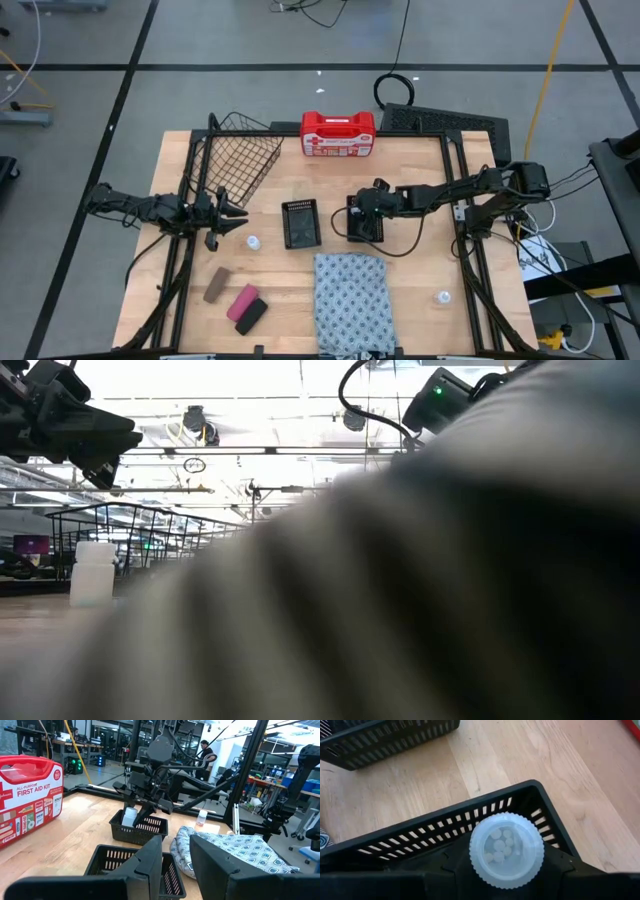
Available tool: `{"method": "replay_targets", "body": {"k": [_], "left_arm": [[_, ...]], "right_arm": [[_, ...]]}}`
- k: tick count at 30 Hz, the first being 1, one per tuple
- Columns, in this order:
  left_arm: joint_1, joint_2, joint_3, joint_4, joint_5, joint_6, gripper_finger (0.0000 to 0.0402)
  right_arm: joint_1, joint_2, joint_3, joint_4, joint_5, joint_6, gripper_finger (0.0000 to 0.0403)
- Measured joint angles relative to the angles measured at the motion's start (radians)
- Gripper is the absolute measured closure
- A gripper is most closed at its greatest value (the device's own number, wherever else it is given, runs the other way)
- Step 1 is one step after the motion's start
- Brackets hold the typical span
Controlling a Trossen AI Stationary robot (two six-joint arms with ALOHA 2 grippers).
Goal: Pick & Place Medicine items
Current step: Put the top white pill bottle into the right black basket
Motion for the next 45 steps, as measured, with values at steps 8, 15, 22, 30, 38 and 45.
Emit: {"method": "replay_targets", "body": {"k": [8,15,22,30,38,45], "left_arm": [[0.000,0.000,0.000,0.000,0.000,0.000,0.0293],[0.000,0.000,0.000,0.000,0.000,0.000,0.0293],[0.000,0.000,0.000,0.000,0.000,0.000,0.0293],[0.000,0.000,0.000,0.000,0.000,0.000,0.0293],[0.000,0.000,0.000,0.000,0.000,0.000,0.0293],[0.000,0.000,0.000,0.000,0.000,0.000,0.0293]], "right_arm": [[0.000,0.000,0.062,-0.068,0.002,-0.021,0.0263],[-0.013,0.000,0.087,-0.110,0.007,-0.048,0.0263],[-0.020,0.017,0.086,-0.139,0.002,-0.042,0.0263],[-0.017,0.083,0.088,-0.108,0.003,-0.043,0.0262],[-0.014,0.160,0.090,-0.099,0.006,-0.023,0.0262],[-0.013,0.136,0.087,-0.108,0.000,-0.019,0.0241]]}}
